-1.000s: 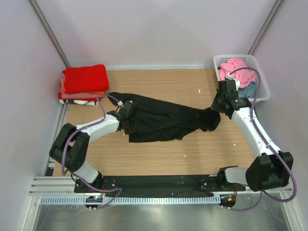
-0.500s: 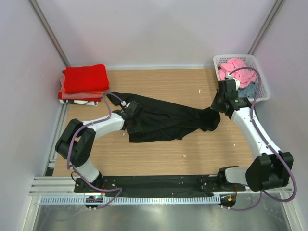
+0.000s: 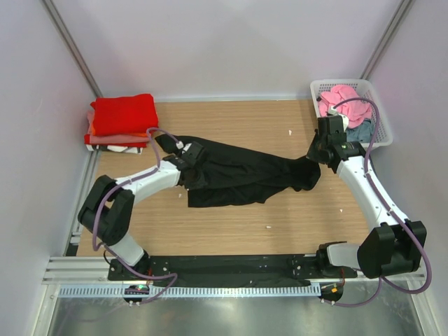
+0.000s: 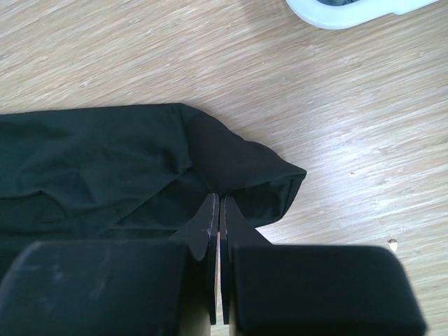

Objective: Fold and stack the t-shirts
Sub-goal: Flatten the tshirt out

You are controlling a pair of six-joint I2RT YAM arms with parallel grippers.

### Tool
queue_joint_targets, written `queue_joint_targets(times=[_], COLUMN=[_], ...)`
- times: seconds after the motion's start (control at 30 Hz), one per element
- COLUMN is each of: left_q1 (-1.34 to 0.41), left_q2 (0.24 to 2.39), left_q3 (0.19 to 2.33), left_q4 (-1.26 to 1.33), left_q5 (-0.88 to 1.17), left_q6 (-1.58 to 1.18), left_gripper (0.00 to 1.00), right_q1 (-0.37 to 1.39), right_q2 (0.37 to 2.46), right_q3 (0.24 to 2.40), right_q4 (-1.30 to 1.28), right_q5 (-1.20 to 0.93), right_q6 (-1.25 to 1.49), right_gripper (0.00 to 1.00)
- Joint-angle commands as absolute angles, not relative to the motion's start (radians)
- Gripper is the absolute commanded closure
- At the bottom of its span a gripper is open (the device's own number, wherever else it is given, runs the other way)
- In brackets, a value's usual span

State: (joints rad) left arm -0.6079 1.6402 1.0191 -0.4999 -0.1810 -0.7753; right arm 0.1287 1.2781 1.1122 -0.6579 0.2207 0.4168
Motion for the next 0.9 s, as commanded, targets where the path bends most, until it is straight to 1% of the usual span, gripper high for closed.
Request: queue_joint_targets(times=[0.0, 0.13, 0.2, 0.23, 0.37, 0.43, 0.53, 0.57, 0.6, 0.67, 0.73, 0.77, 0.87], left_q1=[-0.618, -0.632, -0.638, -0.650, -0.675, -0.676, -0.676, -0.676, -0.676, -0.675, -0.673, -0.675, -0.661], left_q2=[1.515, 1.372, 1.301, 1.228, 1.047, 0.930, 0.821, 0.751, 0.721, 0.642, 0.595, 0.557, 0.520], left_q3=[1.095, 1.147, 1.192, 1.213, 1.302, 1.354, 1.408, 1.419, 1.428, 1.462, 1.505, 1.519, 1.575], left_q4=[-0.589, -0.694, -0.732, -0.770, -0.848, -0.864, -0.851, -0.844, -0.835, -0.825, -0.821, -0.819, -0.805], left_q5=[-0.224, -0.261, -0.288, -0.302, -0.348, -0.336, -0.308, -0.298, -0.288, -0.235, -0.204, -0.165, -0.132], left_q6=[-0.749, -0.733, -0.715, -0.709, -0.663, -0.624, -0.551, -0.532, -0.519, -0.470, -0.451, -0.437, -0.433], left_gripper=[1.00, 1.00, 1.00, 1.00, 1.00, 1.00, 1.00, 1.00, 1.00, 1.00, 1.00, 1.00, 1.00], right_q1=[0.126, 0.126, 0.126, 0.126, 0.126, 0.126, 0.126, 0.126, 0.126, 0.126, 0.126, 0.126, 0.129], right_q2=[1.243, 1.178, 1.114, 1.086, 0.941, 0.846, 0.705, 0.669, 0.591, 0.522, 0.416, 0.382, 0.308], right_q3=[1.123, 1.146, 1.172, 1.183, 1.218, 1.235, 1.269, 1.278, 1.282, 1.304, 1.318, 1.334, 1.393], right_q4=[-0.635, -0.647, -0.660, -0.663, -0.647, -0.650, -0.631, -0.606, -0.597, -0.575, -0.565, -0.552, -0.543], right_q5=[0.195, 0.161, 0.127, 0.102, -0.037, -0.072, -0.130, -0.138, -0.146, -0.127, -0.088, -0.072, -0.025], right_q6=[0.413, 0.426, 0.439, 0.440, 0.430, 0.426, 0.408, 0.402, 0.394, 0.388, 0.380, 0.377, 0.370], right_gripper=[0.99, 0.99, 0.99, 0.99, 0.99, 0.99, 0.99, 0.99, 0.99, 0.99, 0.99, 0.99, 0.99])
